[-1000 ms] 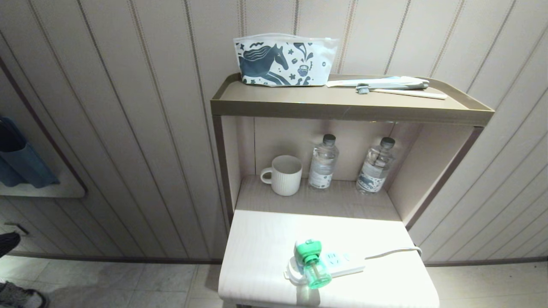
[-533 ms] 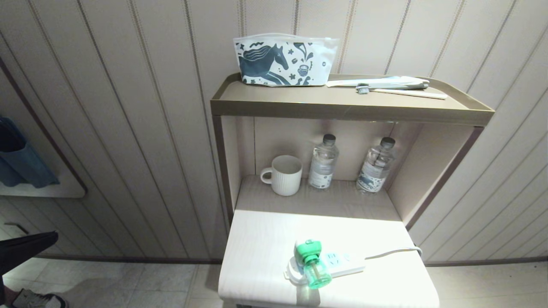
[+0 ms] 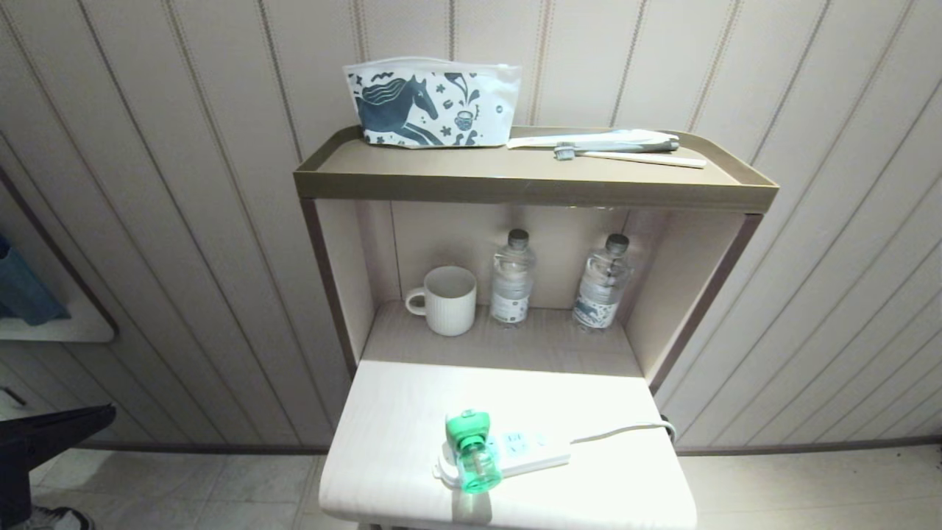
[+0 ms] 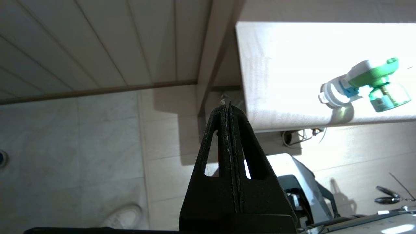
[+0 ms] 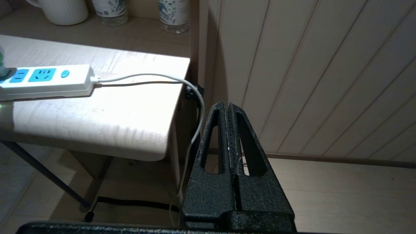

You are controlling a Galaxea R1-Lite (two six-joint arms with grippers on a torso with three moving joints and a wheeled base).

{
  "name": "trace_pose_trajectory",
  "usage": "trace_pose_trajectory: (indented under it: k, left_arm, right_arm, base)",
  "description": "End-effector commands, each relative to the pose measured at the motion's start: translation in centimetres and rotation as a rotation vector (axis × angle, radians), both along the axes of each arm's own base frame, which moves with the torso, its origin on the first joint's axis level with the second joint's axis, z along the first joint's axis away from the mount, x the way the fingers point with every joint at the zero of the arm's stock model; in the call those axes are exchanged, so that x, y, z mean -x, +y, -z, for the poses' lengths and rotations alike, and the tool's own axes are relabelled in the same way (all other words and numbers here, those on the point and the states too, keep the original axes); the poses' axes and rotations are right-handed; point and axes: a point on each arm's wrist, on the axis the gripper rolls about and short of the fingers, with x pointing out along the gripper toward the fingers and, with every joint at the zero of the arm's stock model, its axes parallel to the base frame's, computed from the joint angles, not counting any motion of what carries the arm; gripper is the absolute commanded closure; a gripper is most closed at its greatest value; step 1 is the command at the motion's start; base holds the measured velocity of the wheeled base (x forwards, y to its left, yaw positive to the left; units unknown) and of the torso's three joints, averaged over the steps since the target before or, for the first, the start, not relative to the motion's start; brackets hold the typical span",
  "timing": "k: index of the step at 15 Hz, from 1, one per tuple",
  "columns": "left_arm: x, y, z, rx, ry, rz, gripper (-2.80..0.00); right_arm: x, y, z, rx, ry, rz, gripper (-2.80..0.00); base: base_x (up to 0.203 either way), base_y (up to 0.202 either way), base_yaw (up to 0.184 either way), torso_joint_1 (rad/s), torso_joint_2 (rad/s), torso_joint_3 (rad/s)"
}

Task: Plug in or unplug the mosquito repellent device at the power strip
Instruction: Hold the socket with your right hand and unplug it with your left hand

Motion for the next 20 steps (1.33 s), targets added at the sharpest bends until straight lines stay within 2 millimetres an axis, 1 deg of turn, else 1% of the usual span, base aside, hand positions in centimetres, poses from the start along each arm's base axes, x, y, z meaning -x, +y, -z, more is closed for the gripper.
trace_pose_trajectory:
  k: [1, 3, 5, 8, 11, 13, 15, 16, 18, 20]
  left_arm:
    - [0.0, 0.0, 0.1, 0.001, 0.004, 0.002, 0.0]
    - [0.0, 0.0, 0.2, -0.008, 0.02, -0.005, 0.0]
    - [-0.2, 0.0, 0.0, -0.008, 0.062, -0.002, 0.0]
    - [-1.0, -0.8, -2.7, 0.013, 0.129, 0.066, 0.0]
    - [-2.6, -2.6, -5.4, 0.035, 0.341, 0.124, 0.0]
    - [-4.9, -4.7, -6.8, 0.058, 0.539, 0.119, 0.0]
    - [-6.5, -8.4, -6.4, 0.018, 0.748, 0.113, 0.0]
    - [-6.8, -10.3, -5.9, -0.036, 0.809, 0.075, 0.0]
    - [-7.2, -12.6, -5.3, -0.143, 0.783, -0.039, 0.0]
    - [-7.2, -13.4, -5.3, -0.125, 0.772, -0.044, 0.0]
  right_arm:
    - [0.0, 0.0, 0.0, 0.001, 0.002, 0.0, 0.0]
    - [0.0, 0.0, 0.0, 0.004, 0.002, 0.0, 0.0]
    - [0.0, 0.0, 0.0, 0.004, 0.002, -0.002, 0.0]
    - [0.0, 0.0, 0.0, 0.004, 0.002, -0.002, 0.0]
    - [0.0, 0.0, 0.0, 0.004, 0.002, -0.002, 0.0]
    - [0.0, 0.0, 0.0, 0.004, 0.002, 0.0, 0.0]
    - [0.0, 0.0, 0.0, 0.004, 0.002, -0.002, 0.0]
    - [0.0, 0.0, 0.0, 0.004, 0.002, -0.002, 0.0]
    - [0.0, 0.0, 0.0, 0.004, 0.002, 0.0, 0.0]
    - [0.0, 0.0, 0.0, 0.004, 0.002, 0.0, 0.0]
  base:
    - [0.0, -0.199, 0.004, 0.0, 0.0, 0.0]
    - [0.0, -0.152, 0.0, 0.0, 0.0, 0.002]
    - [0.0, -0.034, -0.002, -0.001, 0.0, 0.001]
    - [0.0, 0.0, 0.0, 0.0, 0.0, 0.0]
    - [0.0, 0.0, 0.0, 0.0, 0.0, 0.0]
    - [0.0, 0.0, 0.0, 0.0, 0.0, 0.0]
    - [0.0, 0.0, 0.0, 0.0, 0.0, 0.0]
    - [0.0, 0.0, 0.0, 0.0, 0.0, 0.0]
    - [0.0, 0.0, 0.0, 0.0, 0.0, 0.0]
    - [0.0, 0.0, 0.0, 0.0, 0.0, 0.0]
